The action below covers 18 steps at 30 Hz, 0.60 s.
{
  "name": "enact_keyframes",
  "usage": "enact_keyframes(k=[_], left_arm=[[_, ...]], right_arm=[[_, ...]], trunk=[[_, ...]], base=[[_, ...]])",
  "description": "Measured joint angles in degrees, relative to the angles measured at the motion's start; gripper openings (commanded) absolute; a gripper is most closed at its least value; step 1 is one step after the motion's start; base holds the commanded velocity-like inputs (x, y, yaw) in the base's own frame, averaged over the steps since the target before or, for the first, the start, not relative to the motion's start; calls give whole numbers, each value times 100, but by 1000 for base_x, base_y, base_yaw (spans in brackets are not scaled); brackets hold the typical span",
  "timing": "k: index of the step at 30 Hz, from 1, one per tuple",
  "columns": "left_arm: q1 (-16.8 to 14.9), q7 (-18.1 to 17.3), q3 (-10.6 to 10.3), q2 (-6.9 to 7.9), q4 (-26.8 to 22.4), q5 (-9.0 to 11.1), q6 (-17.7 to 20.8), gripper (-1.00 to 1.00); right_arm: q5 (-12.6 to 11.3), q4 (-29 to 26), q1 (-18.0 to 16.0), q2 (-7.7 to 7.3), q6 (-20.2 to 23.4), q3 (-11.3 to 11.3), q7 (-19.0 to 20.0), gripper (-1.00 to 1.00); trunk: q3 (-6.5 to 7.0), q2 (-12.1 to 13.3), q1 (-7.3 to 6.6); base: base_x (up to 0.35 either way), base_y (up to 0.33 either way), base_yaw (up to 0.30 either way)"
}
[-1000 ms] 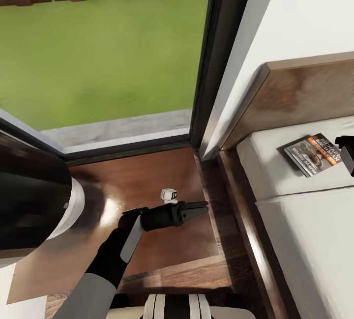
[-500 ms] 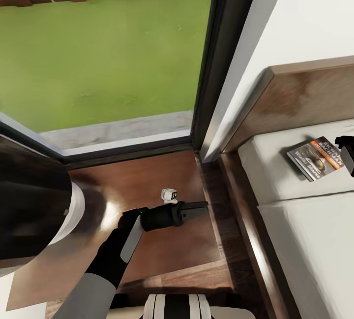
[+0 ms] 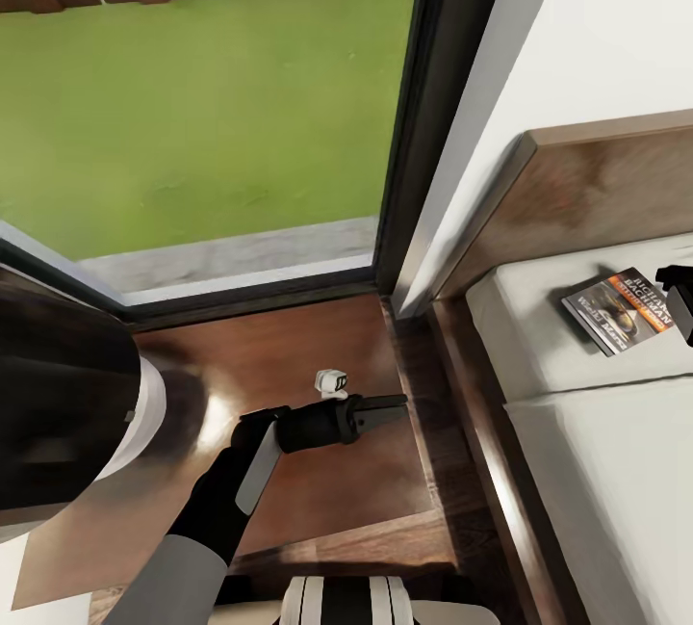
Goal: In the bedroom, move the book from the bed onto either nightstand, and place the two sandals side by side next to the bed.
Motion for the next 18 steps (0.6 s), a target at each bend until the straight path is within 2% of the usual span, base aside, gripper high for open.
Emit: enact_keyframes(k=[18], left_arm=[[0, 0, 0, 0, 0, 0, 0, 100]], right_arm=[[0, -2, 0, 0, -76, 4, 1, 100]], trunk=[[0, 0, 0]], base=[[0, 0, 0]])
